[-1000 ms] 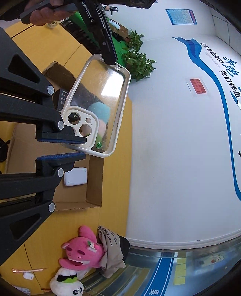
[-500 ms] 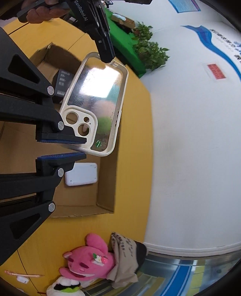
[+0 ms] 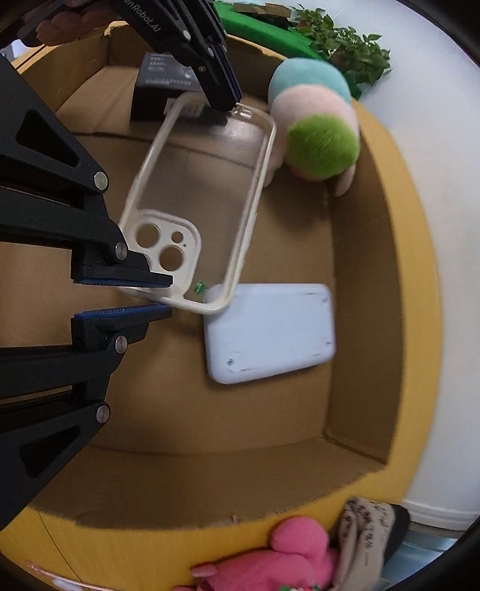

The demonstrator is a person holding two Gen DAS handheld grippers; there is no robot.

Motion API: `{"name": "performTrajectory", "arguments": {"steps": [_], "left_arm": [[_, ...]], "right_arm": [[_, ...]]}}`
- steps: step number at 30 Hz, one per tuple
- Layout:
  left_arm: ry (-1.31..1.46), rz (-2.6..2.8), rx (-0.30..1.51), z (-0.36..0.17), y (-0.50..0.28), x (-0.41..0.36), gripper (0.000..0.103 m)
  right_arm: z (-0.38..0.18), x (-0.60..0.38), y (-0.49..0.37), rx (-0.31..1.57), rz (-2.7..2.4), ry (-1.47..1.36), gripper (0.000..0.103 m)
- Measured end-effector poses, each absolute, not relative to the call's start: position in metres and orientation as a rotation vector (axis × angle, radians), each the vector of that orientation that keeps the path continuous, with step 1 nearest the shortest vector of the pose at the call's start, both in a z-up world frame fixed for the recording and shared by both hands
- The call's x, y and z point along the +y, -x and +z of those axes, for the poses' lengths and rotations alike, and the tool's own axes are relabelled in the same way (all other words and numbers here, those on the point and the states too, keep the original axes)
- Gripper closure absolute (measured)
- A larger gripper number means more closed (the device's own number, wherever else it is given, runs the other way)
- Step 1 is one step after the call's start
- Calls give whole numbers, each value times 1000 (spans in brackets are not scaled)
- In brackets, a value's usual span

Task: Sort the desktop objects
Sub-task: 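Lift the phone case with both grippers and carry it over the box, then lower the phone case onto the box floor and open both grippers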

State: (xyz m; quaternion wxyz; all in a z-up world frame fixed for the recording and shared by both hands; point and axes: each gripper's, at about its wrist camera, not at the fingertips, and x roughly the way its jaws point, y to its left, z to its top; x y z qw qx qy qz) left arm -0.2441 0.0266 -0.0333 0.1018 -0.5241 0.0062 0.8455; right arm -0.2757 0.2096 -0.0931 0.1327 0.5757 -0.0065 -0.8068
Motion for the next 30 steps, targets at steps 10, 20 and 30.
{"name": "performTrajectory", "arguments": {"steps": [10, 20, 30], "left_arm": [[1651, 2456, 29, -55, 240, 12, 98], [1683, 2405, -109, -55, 231, -5, 90], [1096, 2851, -50, 52, 109, -29, 24]], "right_arm": [[-100, 206, 278, 32, -2292, -1690, 90], [-96, 207, 268, 18, -2314, -1673, 23], [-42, 251, 167, -293, -2442, -1308, 1]]}}
